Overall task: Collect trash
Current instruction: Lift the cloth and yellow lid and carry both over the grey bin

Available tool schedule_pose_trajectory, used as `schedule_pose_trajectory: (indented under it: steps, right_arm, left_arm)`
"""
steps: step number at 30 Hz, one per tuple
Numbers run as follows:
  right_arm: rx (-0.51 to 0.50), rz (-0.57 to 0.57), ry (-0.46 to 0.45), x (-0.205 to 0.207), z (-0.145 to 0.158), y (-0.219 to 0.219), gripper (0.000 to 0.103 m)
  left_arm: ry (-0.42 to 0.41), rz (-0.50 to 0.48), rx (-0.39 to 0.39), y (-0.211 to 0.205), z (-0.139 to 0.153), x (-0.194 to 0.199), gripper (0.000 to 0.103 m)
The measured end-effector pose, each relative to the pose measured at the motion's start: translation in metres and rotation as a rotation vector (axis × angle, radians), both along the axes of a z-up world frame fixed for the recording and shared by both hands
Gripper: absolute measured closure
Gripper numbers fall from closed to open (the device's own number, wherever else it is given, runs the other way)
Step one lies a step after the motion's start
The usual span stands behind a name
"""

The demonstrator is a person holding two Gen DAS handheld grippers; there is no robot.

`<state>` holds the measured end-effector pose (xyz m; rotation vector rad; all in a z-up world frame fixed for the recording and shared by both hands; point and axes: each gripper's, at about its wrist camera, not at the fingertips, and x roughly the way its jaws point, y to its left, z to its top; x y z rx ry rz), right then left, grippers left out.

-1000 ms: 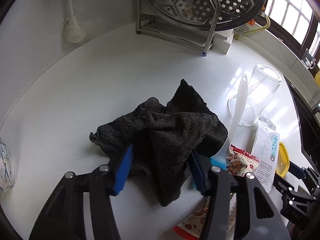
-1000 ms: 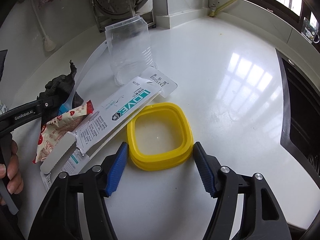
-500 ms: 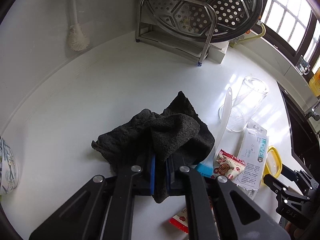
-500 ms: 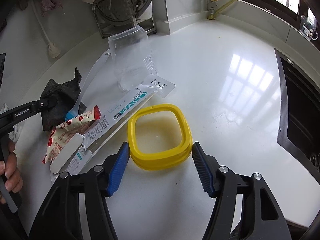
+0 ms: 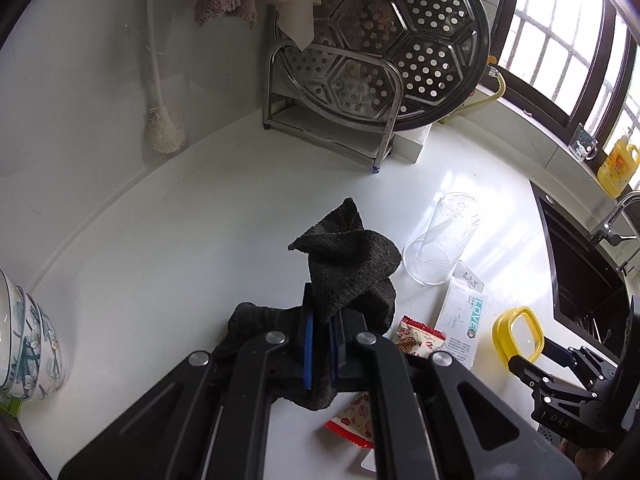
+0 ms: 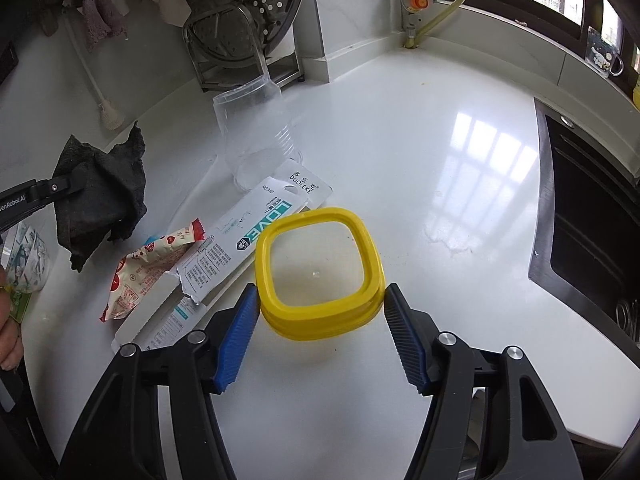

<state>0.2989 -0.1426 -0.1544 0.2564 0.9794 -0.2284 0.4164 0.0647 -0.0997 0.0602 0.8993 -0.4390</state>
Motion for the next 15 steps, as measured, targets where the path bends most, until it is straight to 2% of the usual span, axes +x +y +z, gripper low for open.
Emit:
schedule_pose_trajectory:
  steps: [8,15]
  right_arm:
    - [0.013,0.003,-0.014,-0.022,0.012,0.001,0.041]
    - [0.033,0.007,-0.044,-0.059,0.029,0.0,0.041]
  left_arm:
    - [-0.016,0.013,-0.007,0.013,0.021,-0.024,0.097]
    - [-0.039,0.029,0.004,0.025,0.043,-0.065,0.097]
